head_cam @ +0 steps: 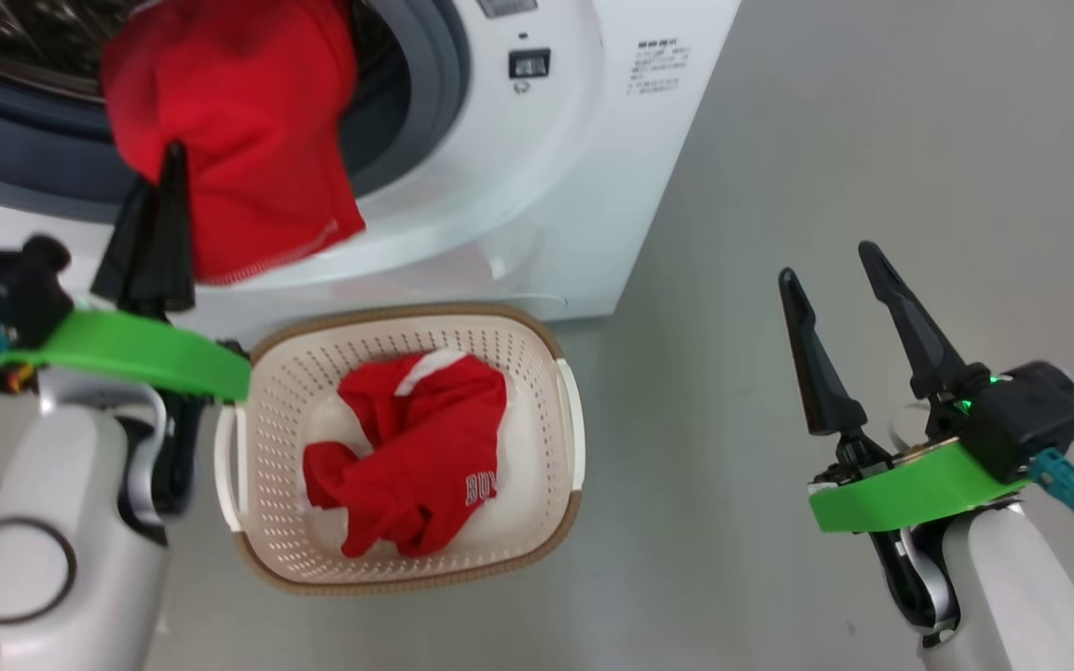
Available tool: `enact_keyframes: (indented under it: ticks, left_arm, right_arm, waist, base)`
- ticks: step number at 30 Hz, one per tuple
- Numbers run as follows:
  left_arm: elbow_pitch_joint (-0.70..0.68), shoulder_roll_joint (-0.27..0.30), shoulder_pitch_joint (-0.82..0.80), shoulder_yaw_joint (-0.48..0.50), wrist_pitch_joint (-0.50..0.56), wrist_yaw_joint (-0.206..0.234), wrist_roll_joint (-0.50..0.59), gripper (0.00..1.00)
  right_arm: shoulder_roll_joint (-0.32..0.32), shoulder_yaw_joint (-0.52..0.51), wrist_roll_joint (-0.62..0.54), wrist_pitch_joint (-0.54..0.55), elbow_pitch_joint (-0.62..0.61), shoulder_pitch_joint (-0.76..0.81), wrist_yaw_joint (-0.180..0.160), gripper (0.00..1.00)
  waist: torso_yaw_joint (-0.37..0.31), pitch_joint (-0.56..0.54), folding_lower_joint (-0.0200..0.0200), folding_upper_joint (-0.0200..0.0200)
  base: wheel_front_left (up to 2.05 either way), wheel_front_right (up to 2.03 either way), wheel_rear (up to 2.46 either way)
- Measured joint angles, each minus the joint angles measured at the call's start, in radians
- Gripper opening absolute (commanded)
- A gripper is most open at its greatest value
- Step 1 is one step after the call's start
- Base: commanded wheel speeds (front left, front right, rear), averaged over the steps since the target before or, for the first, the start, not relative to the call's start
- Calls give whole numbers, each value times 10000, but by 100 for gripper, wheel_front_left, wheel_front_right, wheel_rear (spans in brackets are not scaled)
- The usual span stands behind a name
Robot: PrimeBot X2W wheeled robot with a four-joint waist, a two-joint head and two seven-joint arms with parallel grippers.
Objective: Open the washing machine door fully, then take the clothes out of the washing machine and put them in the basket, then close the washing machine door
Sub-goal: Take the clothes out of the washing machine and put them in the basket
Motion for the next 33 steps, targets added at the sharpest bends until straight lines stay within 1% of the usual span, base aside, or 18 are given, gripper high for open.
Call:
enact_keyframes:
  ticks: [1, 3, 4, 9, 18, 21, 26, 33]
  left_arm:
    - [-128, -79, 178, 100, 2, 0, -27, 0]
    - [-234, -163, 356, 180, 0, -2, -73, 0]
    - [-433, -238, 715, 238, -12, 0, -81, 0]
    - [-1233, -303, 1732, 654, -25, 102, 8, 0]
    - [-2819, -541, 3512, 976, -25, 307, 713, 0]
    - [-3450, -788, 4066, 1074, -25, 426, 869, 0]
    - [-4520, -1139, 4861, 1319, -27, 430, 1110, 0]
    - [-5304, -1453, 5982, 1319, -27, 527, 1540, 0]
  right_arm:
    - [2, -4, 270, 0, 21, 41, 0, 100]
    - [2, -6, 493, 0, 54, 89, 0, 100]
    - [2, -6, 531, 0, 125, 222, 0, 100]
    - [4, 0, 537, 0, 236, 447, 0, 100]
    - [4, -23, 537, 0, 274, 701, 0, 100]
    - [4, -23, 593, 0, 288, 810, 0, 100]
    - [10, -75, 899, 0, 326, 1072, 0, 100]
    - [13, -169, 897, 0, 324, 1226, 0, 100]
  waist:
    - [27, -99, 0, 0]
    - [56, -200, 0, 0]
    - [111, -399, 0, 0]
    - [202, -886, 0, 0]
    - [214, -1516, 0, 0]
    - [190, -1664, 0, 0]
    - [151, -1849, 1, 0]
    - [79, -2035, 0, 0]
  base:
    - [0, 0, 0]
    - [0, 0, 0]
    - [0, 0, 0]
    - [0, 0, 0]
    - [0, 0, 0]
    - [0, 0, 0]
    - [0, 0, 0]
    - [0, 0, 0]
